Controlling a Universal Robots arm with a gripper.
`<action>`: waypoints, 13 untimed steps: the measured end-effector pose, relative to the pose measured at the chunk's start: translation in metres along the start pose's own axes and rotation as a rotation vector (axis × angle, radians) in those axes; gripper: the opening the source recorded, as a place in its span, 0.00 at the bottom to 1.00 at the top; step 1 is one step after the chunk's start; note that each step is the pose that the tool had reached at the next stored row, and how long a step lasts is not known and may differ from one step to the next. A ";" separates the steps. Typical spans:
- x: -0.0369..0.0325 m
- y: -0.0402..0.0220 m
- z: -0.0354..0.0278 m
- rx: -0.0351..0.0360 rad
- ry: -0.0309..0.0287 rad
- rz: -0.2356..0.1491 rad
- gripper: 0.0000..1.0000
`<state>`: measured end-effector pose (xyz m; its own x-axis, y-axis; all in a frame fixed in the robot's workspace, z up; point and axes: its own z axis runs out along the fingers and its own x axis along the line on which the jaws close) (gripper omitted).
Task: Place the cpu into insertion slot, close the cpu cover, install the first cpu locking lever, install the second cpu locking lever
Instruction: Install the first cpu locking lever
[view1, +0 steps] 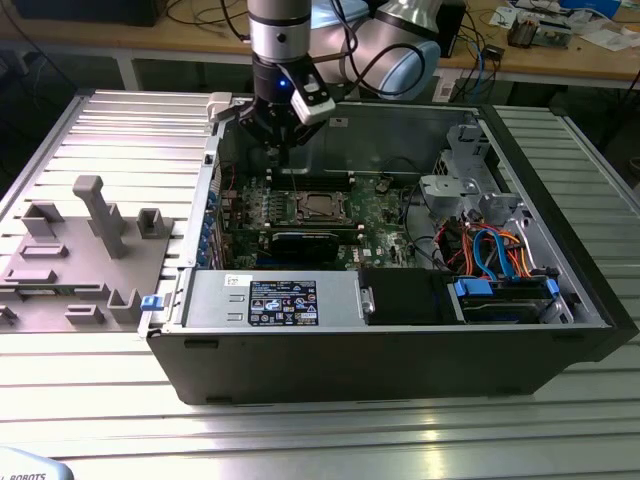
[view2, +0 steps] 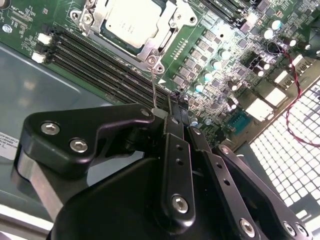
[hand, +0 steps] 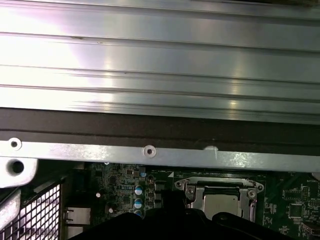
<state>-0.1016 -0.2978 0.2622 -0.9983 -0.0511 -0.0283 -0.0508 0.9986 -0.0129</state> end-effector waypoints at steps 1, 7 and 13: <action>-0.0003 0.0000 0.0002 0.0001 0.0000 0.000 0.11; -0.0015 -0.0001 0.0012 0.0001 0.0001 0.000 0.11; -0.0021 -0.0001 0.0041 0.0001 0.0000 0.000 0.11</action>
<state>-0.0995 -0.2978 0.2582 -0.9983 -0.0512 -0.0283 -0.0508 0.9986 -0.0130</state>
